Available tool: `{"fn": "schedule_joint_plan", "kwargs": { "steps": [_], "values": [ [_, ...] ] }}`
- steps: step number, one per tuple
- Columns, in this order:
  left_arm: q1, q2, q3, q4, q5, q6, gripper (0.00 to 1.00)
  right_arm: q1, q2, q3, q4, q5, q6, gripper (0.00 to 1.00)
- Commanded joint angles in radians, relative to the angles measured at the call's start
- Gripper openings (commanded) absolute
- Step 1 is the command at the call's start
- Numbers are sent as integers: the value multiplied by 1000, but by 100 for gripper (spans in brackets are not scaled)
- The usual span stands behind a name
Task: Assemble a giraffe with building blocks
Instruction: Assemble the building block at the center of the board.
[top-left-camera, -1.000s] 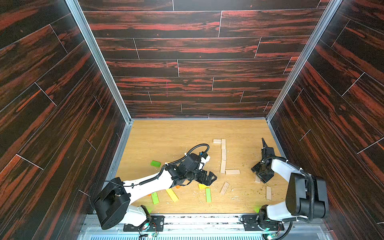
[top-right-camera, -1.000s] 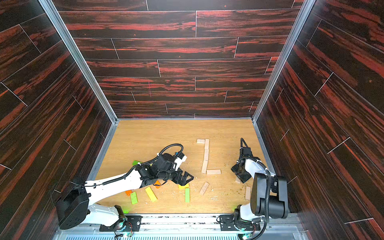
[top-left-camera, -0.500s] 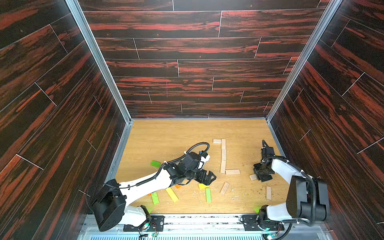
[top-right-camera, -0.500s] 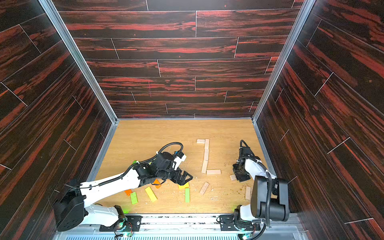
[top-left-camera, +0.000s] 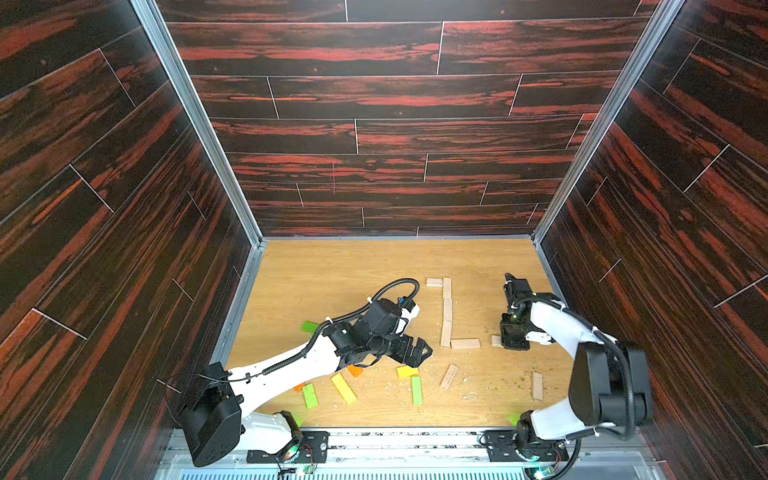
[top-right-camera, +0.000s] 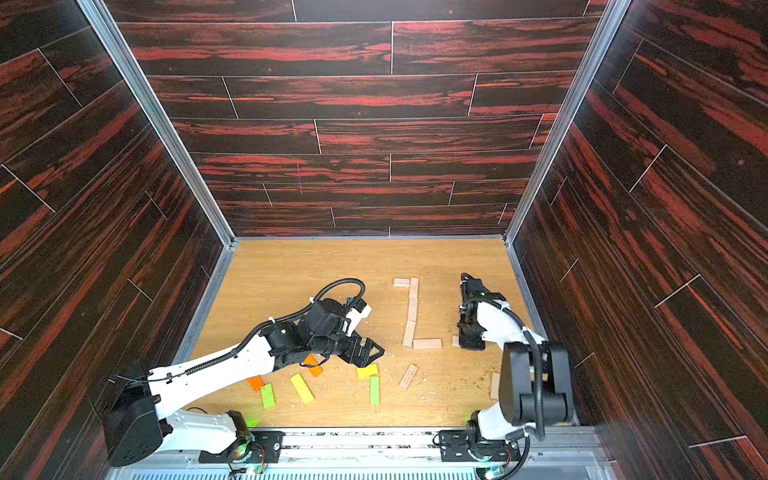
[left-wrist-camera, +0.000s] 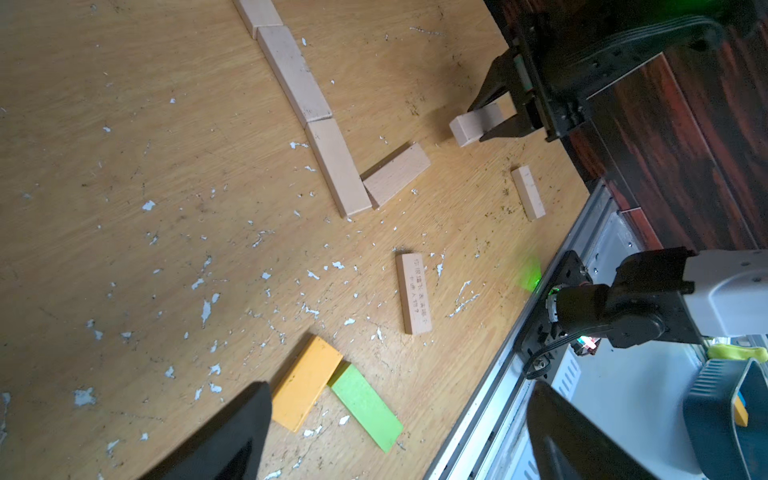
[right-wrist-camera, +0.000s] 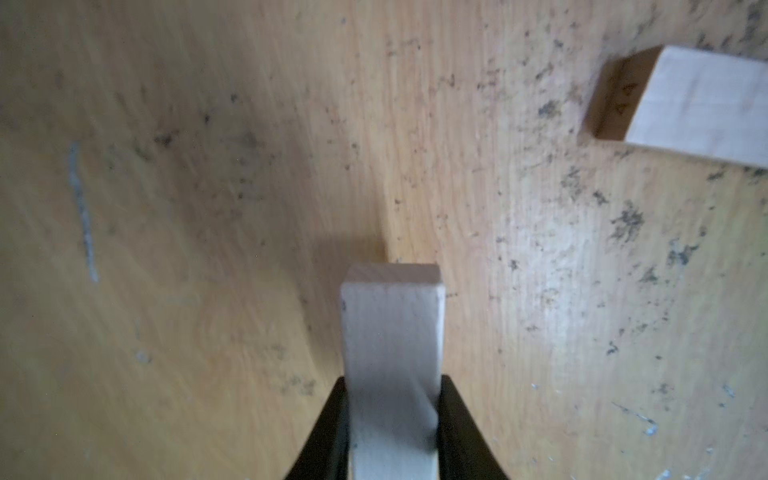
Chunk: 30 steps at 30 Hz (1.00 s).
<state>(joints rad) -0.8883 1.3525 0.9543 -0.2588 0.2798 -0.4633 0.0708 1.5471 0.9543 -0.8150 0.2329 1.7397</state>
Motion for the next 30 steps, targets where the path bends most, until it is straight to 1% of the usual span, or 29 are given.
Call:
{"fn": "schedule_joint_plan", "kwargs": {
  "steps": [1, 4, 7, 12, 15, 23, 30],
  "values": [
    [3, -5, 9, 38, 0, -28, 99, 15, 57, 45, -62, 46, 9, 5],
    [13, 10, -8, 107, 4, -78, 98, 29, 104, 80, -80, 63, -30, 5],
    [35, 41, -27, 206, 37, -141, 98, 47, 138, 98, -79, 76, -52, 5],
    [65, 161, -28, 361, 135, -247, 94, 62, 188, 110, -64, 72, -79, 5],
    [68, 229, -21, 437, 161, -296, 93, 70, 209, 112, -57, 76, -93, 6],
    [69, 357, 7, 553, 176, -354, 90, 95, 240, 114, -43, 81, -108, 6],
    [70, 444, 24, 609, 177, -375, 89, 107, 243, 112, -31, 83, -102, 9]
  ]
}}
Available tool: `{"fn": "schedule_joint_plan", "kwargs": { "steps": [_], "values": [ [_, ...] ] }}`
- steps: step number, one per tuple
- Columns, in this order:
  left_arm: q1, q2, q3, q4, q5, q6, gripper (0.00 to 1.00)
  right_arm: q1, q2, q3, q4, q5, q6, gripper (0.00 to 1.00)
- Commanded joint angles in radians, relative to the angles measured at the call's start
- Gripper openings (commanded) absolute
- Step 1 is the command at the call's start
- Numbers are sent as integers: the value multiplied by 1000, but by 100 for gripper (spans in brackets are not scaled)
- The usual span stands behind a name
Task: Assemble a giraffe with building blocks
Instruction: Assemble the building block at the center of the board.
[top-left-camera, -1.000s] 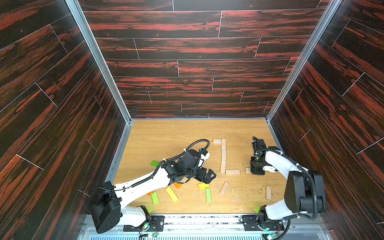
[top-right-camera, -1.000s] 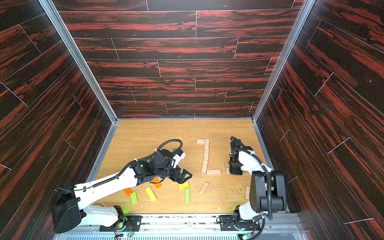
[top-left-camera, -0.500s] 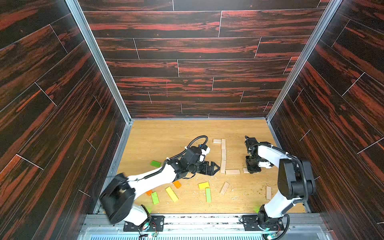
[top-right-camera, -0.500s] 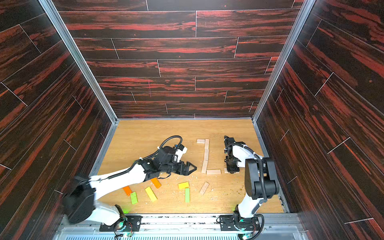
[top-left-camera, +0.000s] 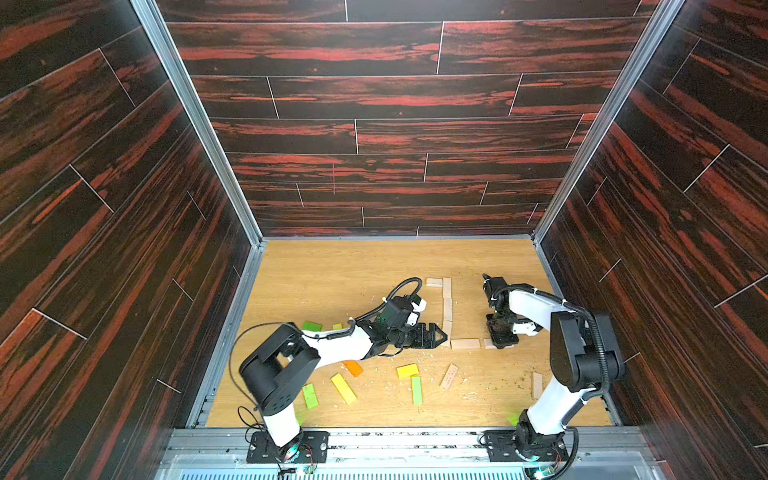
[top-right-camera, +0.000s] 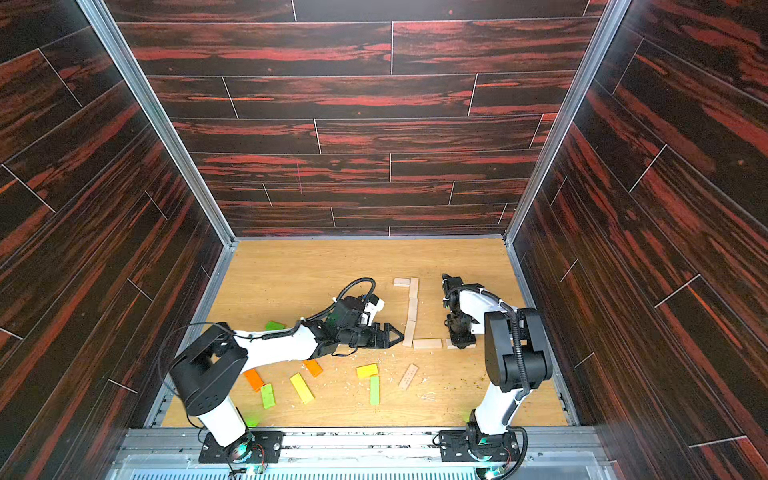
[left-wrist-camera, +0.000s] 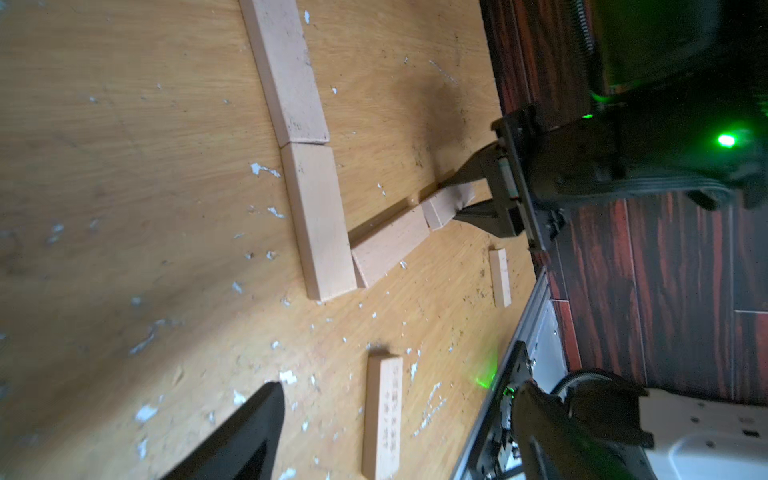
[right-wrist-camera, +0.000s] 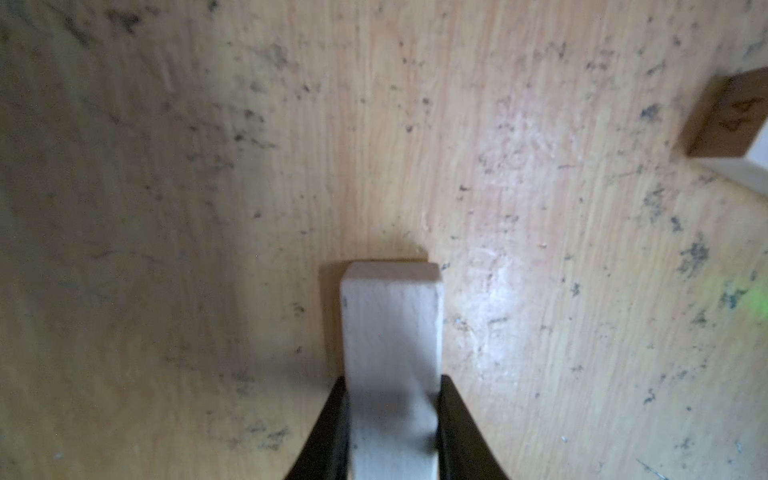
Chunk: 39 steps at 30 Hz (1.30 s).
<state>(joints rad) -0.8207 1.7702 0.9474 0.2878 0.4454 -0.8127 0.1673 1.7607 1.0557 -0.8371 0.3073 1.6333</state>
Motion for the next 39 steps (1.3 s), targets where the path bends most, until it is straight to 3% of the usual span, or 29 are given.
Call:
{"fn": "schedule_joint_plan", "kwargs": {
  "steps": [1, 11, 29, 39],
  "values": [
    [3, 38, 31, 83, 14, -39, 89, 11, 31, 8, -8, 9, 4, 9],
    [7, 159, 53, 245, 36, -136, 89, 27, 33, 5, 1, 7, 10, 10],
    [-18, 239, 92, 235, 38, -157, 87, 49, 46, 3, 6, 5, 28, 11],
    [-27, 258, 102, 237, 45, -164, 87, 70, 54, -1, 9, -11, 51, 19]
  ]
}}
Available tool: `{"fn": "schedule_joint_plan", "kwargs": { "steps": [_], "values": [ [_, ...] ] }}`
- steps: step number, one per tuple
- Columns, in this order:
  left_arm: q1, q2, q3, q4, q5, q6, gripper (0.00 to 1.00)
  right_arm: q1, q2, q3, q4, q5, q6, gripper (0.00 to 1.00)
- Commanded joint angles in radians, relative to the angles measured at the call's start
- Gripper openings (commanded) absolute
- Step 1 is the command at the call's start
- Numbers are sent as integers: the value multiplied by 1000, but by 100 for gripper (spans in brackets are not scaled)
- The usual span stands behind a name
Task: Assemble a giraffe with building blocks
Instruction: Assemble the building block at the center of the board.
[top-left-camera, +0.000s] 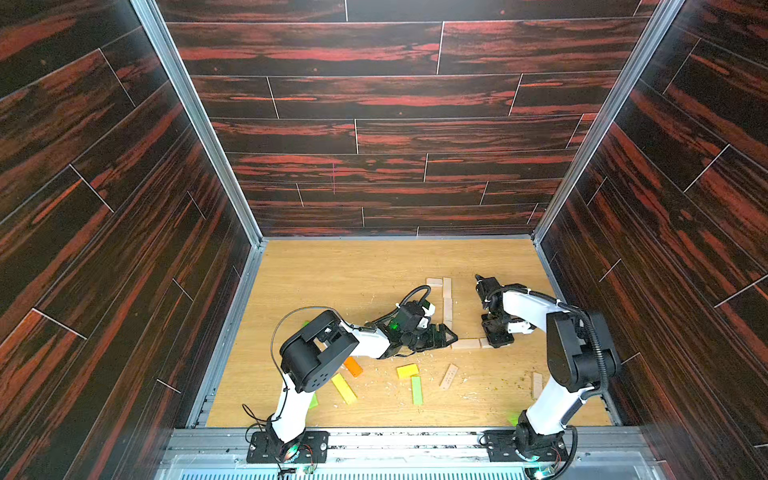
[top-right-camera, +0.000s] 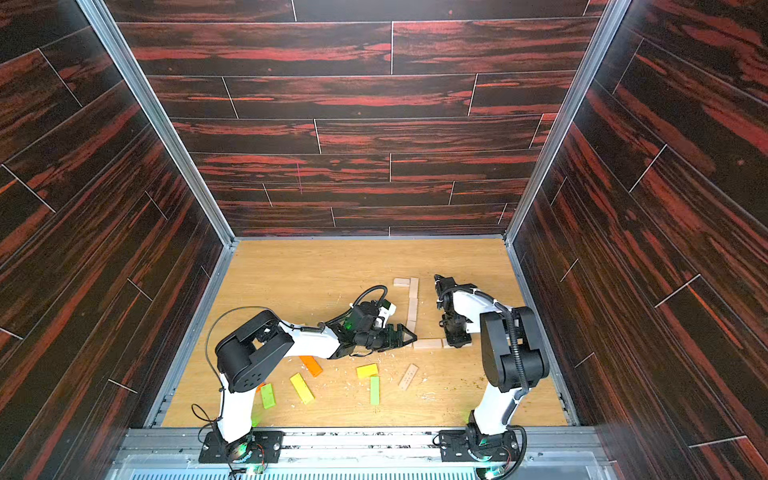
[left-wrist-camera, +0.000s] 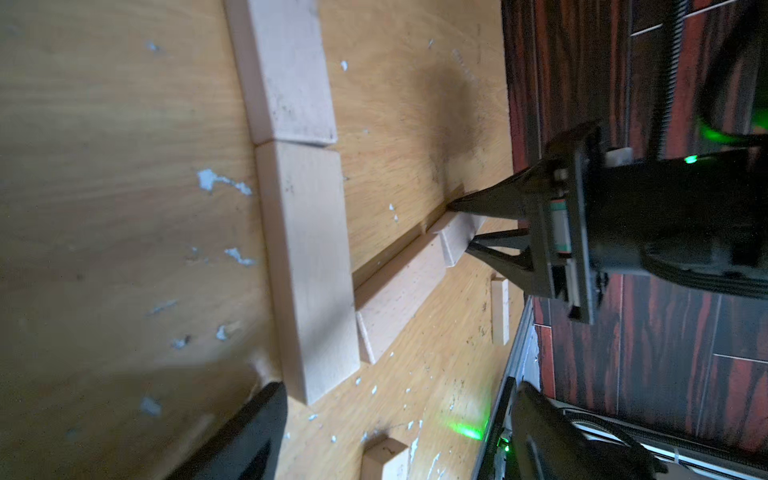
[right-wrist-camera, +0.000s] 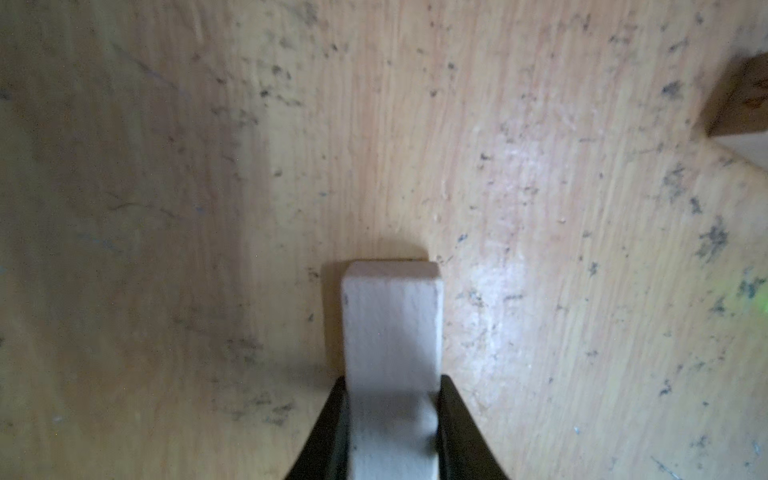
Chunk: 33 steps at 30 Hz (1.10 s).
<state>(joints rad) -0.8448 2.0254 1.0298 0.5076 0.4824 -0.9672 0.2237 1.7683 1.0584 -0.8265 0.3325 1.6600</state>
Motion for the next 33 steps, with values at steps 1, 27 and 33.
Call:
{"fn": "schedule_joint_plan", "kwargs": {
  "steps": [1, 27, 33],
  "values": [
    [-4, 1, 18, 18, 8, -10, 87, 14, 45, -6, 0, -37, 26, 19],
    [-15, 31, 45, 31, 27, -33, 88, 22, 36, -37, 34, -72, 35, 26],
    [-17, 32, 56, 24, 30, -29, 88, 26, 37, -37, 35, -76, 41, 26]
  ]
}}
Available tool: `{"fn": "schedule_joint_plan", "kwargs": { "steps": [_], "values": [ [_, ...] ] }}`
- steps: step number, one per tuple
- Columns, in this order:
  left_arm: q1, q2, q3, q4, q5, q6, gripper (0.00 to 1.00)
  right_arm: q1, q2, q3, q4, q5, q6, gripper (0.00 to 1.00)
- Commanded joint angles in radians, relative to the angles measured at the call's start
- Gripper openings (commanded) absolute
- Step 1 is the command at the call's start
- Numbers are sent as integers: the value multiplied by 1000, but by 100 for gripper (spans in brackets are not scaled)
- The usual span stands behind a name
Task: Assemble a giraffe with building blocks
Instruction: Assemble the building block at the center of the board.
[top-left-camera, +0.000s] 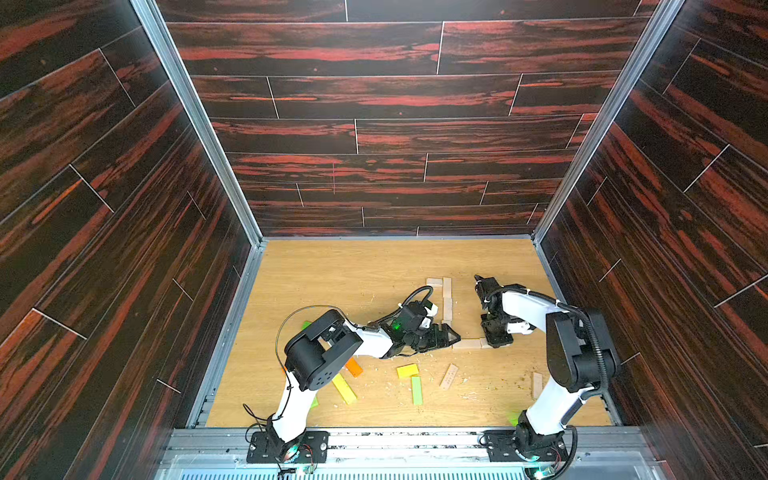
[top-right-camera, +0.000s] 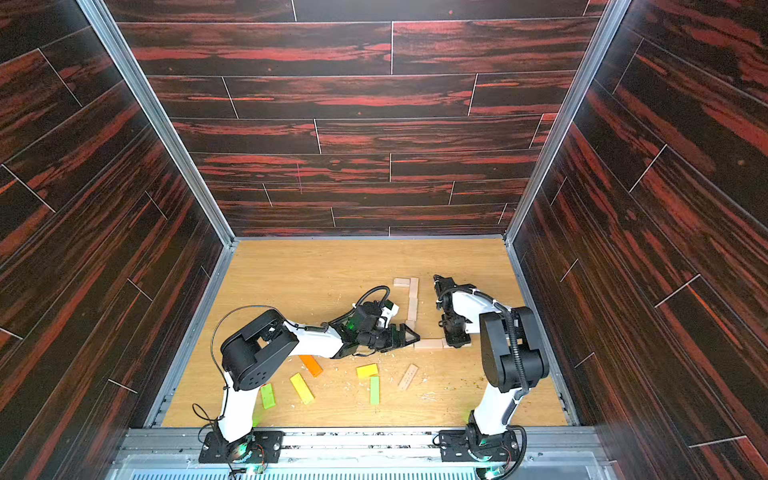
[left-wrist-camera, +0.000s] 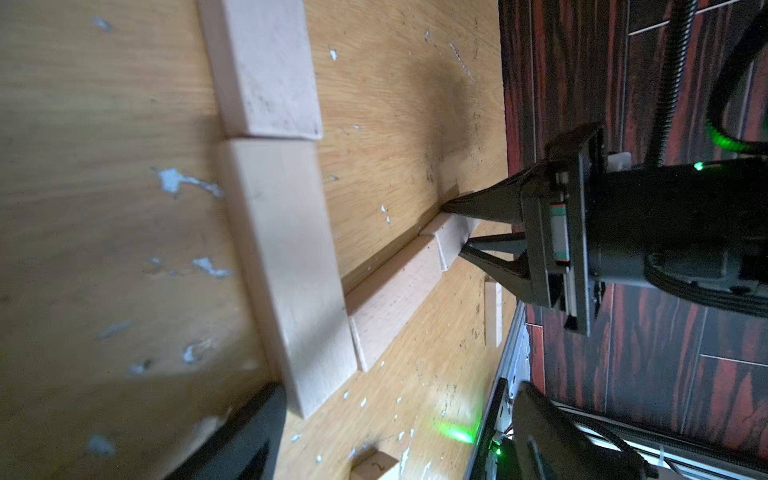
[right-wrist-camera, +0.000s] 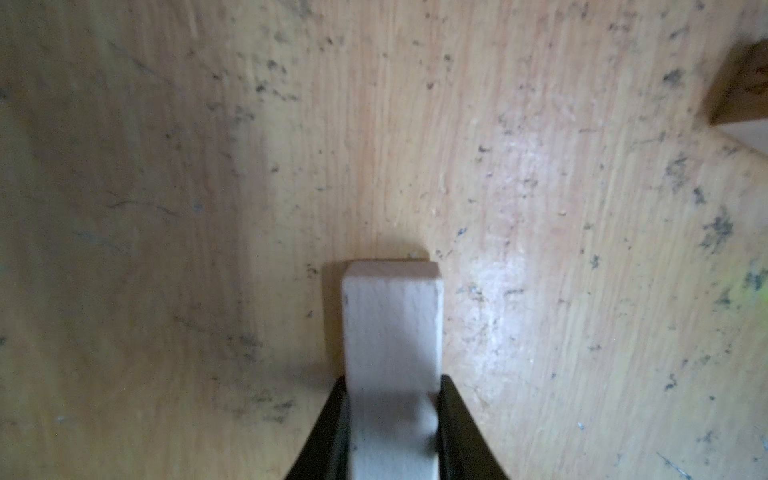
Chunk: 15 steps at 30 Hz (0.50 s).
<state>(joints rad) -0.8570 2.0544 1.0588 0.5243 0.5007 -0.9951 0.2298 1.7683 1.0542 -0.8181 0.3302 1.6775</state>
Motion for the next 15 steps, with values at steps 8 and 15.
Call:
{"fn": "schedule_joint_plan", "kwargs": {
  "steps": [8, 15],
  "values": [
    [-1, -9, 23, -13, 9, 19, 89, 21, 34, -31, 24, -73, 20, 26],
    [6, -35, 28, -52, 3, 49, 89, 20, 20, -35, 7, -52, 20, 30]
  ]
}}
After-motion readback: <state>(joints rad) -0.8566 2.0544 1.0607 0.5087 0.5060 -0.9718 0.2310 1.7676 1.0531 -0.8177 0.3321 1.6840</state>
